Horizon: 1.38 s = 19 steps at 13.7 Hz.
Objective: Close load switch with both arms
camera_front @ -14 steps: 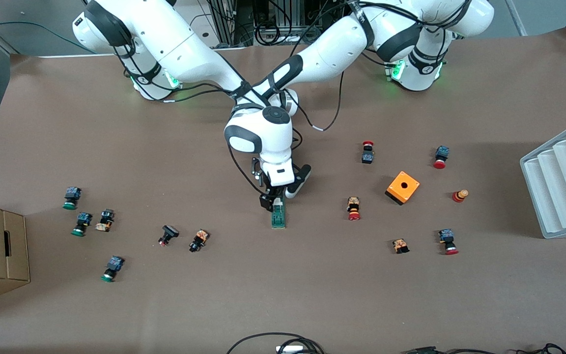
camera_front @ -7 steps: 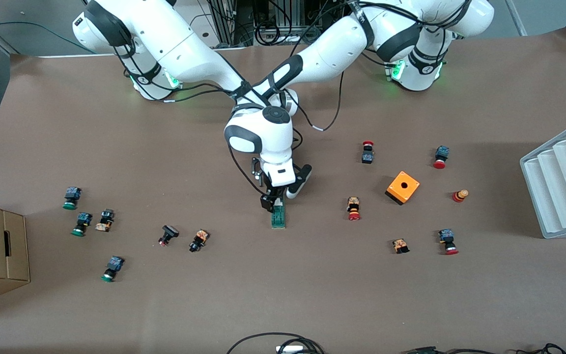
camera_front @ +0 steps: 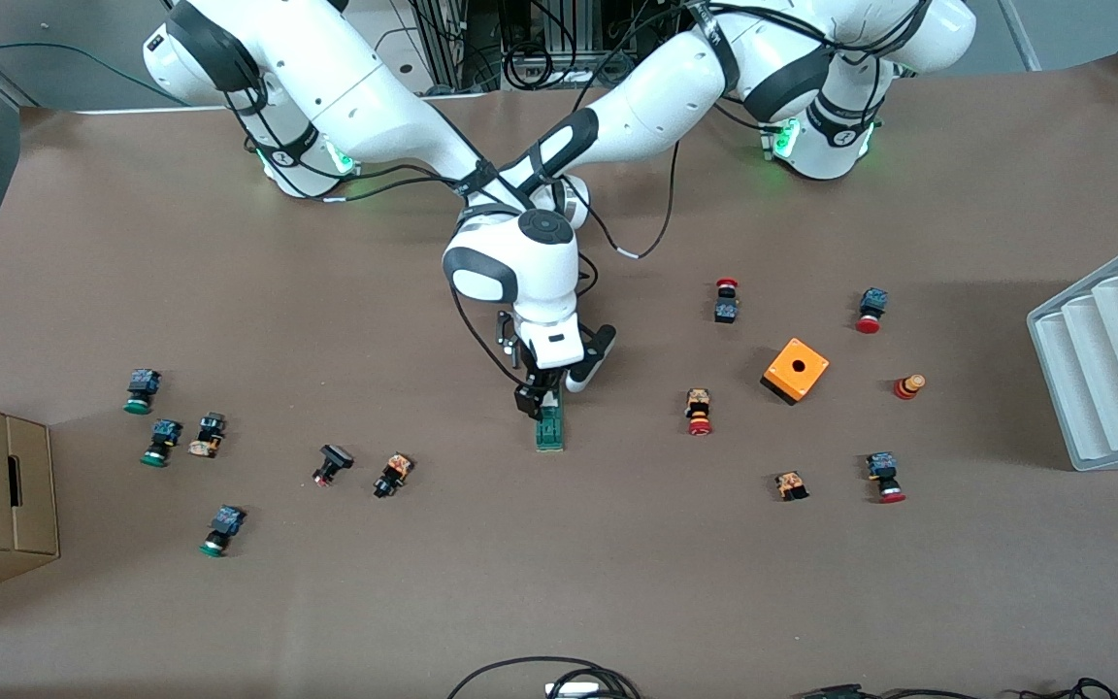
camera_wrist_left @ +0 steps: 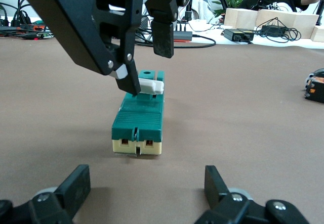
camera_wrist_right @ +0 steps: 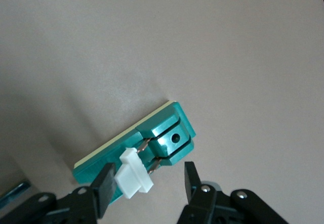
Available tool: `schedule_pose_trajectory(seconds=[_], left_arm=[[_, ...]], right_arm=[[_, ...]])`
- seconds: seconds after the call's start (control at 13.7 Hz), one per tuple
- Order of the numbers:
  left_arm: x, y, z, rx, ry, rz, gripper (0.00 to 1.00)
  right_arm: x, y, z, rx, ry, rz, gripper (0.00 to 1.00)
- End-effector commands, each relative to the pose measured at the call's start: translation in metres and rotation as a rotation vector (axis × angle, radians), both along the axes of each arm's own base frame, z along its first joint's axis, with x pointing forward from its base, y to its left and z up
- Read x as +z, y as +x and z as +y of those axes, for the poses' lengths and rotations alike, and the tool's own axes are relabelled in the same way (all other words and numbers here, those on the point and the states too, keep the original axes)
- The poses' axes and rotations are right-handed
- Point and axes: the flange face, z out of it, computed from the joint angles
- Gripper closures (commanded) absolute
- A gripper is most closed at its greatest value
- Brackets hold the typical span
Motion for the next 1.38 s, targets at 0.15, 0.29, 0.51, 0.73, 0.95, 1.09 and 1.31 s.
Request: schedule_pose_trajectory(seconds=[0.15,0.29,0.51,0.73,0.95,1.09,1.31], left_arm=[[-0.0044,0.0040,0.0004,0.006,-0.004,-0.021,0.00],[-0.0062,0.0059,0.0028,0.011,-0.001,-0.025,0.00],[-0.0084,0.0066,0.0058,0.020,0.017,-0.051,0.00],[-0.0109,0.0057,0.0068,0.026,0.023,-0.060,0.00],[-0.0093,0.0067,0.0064,0.030,0.021,-0.063,0.00],[-0.0105,0.0063,0.0069,0.037,0.009,-0.058,0.28],[-0.0105,0.0063,0.0069,0.036,0.012,-0.058,0.33]], right_arm=[[0.0039,0.0209,-0.0093,0.005,-0.007,-0.032,0.41],[0.0039,0.0209,-0.0093,0.005,-0.007,-0.032,0.42],[0.0039,0.0209,-0.0093,0.003,-0.007,-0.032,0.46],[0.0039,0.0209,-0.0093,0.002,-0.006,-0.032,0.48],[0.0039,0.0209,-0.0093,0.002,-0.006,-0.032,0.50],[0.0038,0.0209,-0.0095,0.002,-0.007,-0.031,0.50],[0.0038,0.0209,-0.0095,0.000,-0.006,-0.031,0.50]])
